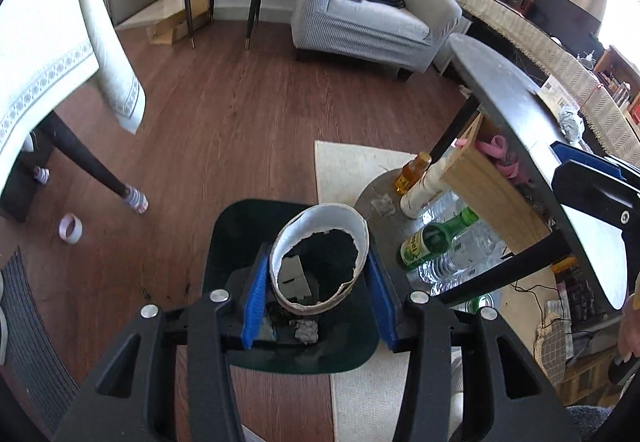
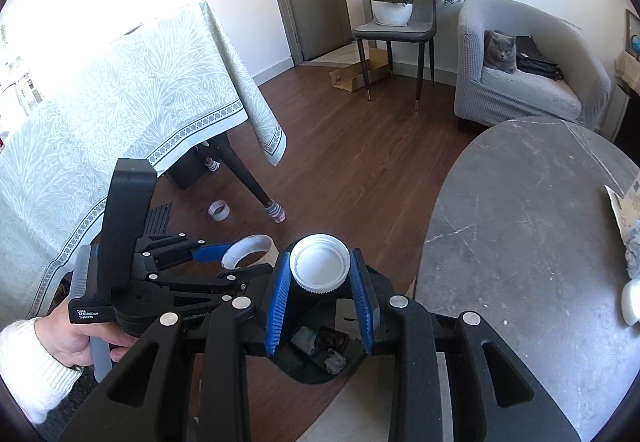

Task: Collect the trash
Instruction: 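Carry the tape-roll core with the left tool while the right tool carries the cap to the bin, then open the left tool to drop the core while the right tool opens to drop the cap, then move both tools back from the bin over the table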

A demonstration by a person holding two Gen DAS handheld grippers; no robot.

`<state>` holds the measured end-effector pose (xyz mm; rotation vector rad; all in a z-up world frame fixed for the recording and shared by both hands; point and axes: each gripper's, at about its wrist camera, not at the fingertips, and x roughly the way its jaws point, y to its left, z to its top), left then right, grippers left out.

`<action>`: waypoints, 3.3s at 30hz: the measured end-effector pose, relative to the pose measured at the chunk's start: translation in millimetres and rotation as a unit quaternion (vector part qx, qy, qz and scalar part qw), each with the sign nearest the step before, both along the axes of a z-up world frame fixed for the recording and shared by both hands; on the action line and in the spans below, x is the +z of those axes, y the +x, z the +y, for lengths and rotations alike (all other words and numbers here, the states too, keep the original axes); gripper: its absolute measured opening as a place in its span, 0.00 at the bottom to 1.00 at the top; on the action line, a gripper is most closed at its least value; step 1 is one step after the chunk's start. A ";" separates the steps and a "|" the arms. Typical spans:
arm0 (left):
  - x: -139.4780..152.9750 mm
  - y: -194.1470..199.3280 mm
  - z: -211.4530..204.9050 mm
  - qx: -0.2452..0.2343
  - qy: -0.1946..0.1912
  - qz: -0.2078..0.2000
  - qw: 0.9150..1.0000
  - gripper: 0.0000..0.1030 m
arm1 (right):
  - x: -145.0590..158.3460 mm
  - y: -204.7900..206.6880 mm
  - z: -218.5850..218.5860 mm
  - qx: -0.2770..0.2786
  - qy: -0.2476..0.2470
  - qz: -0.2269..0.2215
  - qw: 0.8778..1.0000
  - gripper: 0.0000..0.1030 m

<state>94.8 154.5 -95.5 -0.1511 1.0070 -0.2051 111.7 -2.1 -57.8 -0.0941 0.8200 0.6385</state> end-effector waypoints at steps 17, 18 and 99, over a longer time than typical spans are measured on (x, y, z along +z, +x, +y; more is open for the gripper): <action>-55.9 -2.9 -11.8 -0.030 0.002 0.091 0.995 0.47 | -25.6 9.3 35.7 0.013 -0.031 0.021 0.999 0.29; -59.8 -2.2 -13.1 -0.031 0.004 0.096 0.995 0.47 | -28.3 8.9 38.9 0.014 -0.034 0.023 0.999 0.29; 131.0 -41.3 44.4 0.088 0.014 -0.161 0.983 0.24 | -117.6 17.4 106.8 0.053 -0.105 0.092 0.989 0.61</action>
